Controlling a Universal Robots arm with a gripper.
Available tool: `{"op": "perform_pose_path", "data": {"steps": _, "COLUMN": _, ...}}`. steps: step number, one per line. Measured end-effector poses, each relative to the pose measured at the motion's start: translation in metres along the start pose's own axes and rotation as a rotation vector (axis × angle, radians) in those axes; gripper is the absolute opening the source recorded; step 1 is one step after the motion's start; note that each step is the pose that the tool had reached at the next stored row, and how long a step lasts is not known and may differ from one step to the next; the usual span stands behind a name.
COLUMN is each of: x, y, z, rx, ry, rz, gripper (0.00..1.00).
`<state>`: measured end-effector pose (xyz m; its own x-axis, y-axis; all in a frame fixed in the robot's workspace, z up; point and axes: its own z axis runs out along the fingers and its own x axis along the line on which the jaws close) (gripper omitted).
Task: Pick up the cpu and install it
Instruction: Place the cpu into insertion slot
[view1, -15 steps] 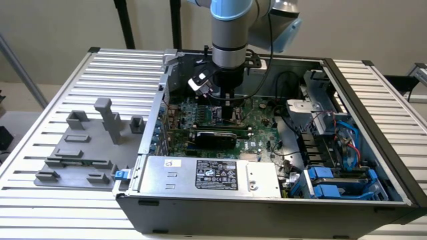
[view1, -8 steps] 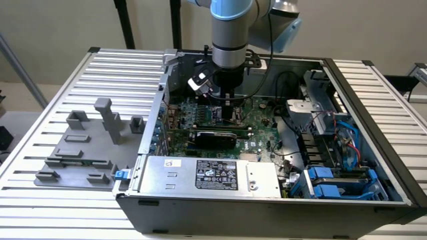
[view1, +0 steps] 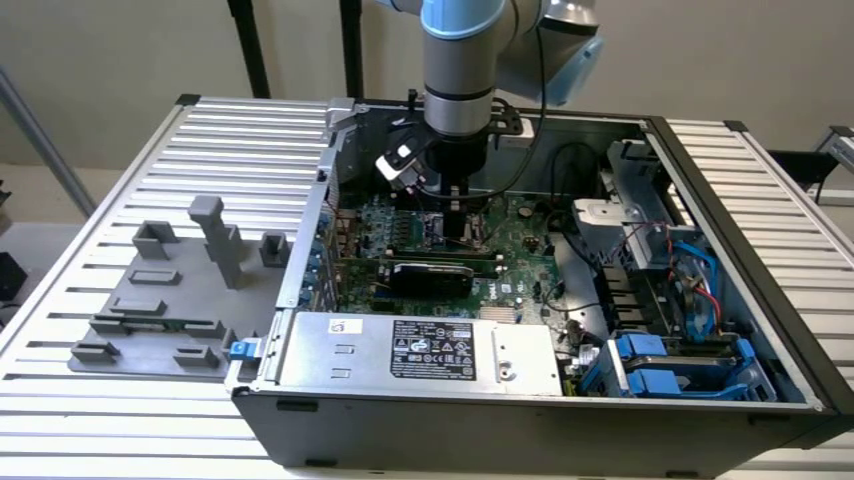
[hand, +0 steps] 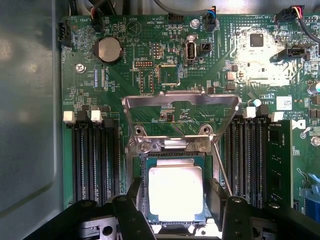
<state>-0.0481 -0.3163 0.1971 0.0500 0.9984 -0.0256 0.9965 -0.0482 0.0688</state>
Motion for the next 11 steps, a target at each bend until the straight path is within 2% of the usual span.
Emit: {"op": "perform_pose_path", "data": {"steps": 11, "x": -0.0002, "y": -0.0010, "z": -0.0021, "rx": 0.0003, "ry": -0.0001, "rz": 0.000, "gripper": 0.63}}
